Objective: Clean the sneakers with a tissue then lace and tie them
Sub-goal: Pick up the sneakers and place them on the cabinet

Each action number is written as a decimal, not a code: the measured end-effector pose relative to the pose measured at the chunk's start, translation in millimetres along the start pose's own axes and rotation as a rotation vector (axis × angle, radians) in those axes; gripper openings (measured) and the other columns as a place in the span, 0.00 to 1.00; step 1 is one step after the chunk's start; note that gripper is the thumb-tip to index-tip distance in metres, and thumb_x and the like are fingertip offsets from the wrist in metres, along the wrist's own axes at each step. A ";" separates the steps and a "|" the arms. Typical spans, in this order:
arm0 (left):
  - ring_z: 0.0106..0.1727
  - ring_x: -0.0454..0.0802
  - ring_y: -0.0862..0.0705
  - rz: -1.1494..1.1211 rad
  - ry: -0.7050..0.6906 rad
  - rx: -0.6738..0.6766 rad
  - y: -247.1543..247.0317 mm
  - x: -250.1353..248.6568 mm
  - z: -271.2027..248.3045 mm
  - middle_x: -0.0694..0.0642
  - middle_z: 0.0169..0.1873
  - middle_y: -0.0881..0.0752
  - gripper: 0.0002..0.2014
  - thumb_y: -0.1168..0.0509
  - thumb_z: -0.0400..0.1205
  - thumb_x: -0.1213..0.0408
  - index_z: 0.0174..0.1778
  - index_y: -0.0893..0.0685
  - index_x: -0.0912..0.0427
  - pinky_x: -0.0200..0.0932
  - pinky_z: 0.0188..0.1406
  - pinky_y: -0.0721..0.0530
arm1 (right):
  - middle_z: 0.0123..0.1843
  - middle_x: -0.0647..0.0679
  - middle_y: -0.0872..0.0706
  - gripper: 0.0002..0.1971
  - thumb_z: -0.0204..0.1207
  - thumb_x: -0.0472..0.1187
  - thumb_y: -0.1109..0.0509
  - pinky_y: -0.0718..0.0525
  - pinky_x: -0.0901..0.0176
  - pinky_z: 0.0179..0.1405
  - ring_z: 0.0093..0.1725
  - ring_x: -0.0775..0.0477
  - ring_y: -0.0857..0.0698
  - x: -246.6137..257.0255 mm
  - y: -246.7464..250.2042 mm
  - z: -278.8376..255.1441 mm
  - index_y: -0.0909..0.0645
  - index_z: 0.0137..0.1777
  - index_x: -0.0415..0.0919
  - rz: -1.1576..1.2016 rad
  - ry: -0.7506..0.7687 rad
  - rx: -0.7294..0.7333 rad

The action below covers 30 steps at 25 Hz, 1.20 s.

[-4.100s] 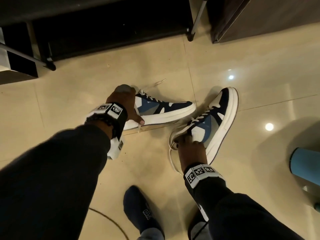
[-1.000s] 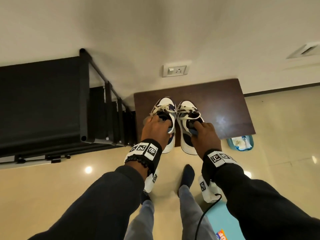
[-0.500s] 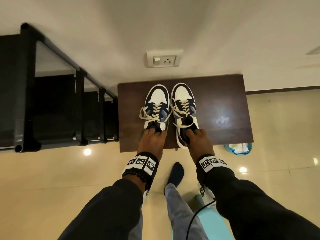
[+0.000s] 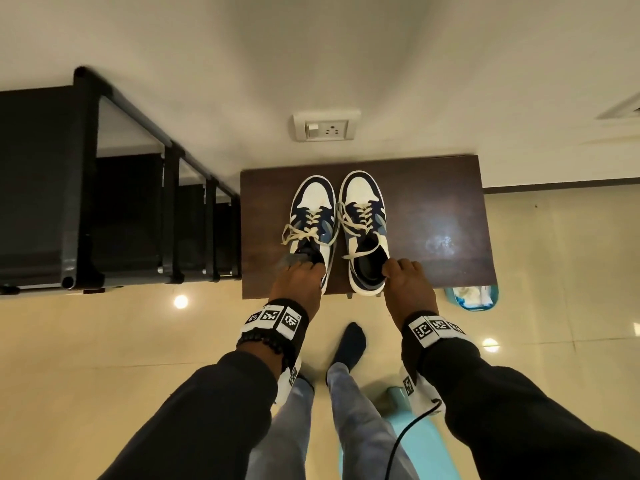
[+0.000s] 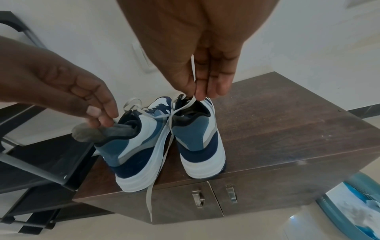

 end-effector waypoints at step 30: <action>0.58 0.60 0.18 -0.169 0.109 0.279 -173.0 -33.9 9.6 0.59 0.57 0.16 0.11 0.44 0.85 0.64 0.61 0.21 0.57 0.48 0.51 0.24 | 0.58 0.41 0.16 0.13 0.81 0.38 0.41 0.18 0.50 0.55 0.58 0.38 0.17 -21.5 -174.8 16.8 0.21 0.62 0.43 -0.121 0.335 0.499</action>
Point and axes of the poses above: each hand's wrist, its own z-axis towards the middle knuckle, its own y-axis out of the back of the hand, x = y × z, the point moved 3 cm from there along z, towards the middle knuckle
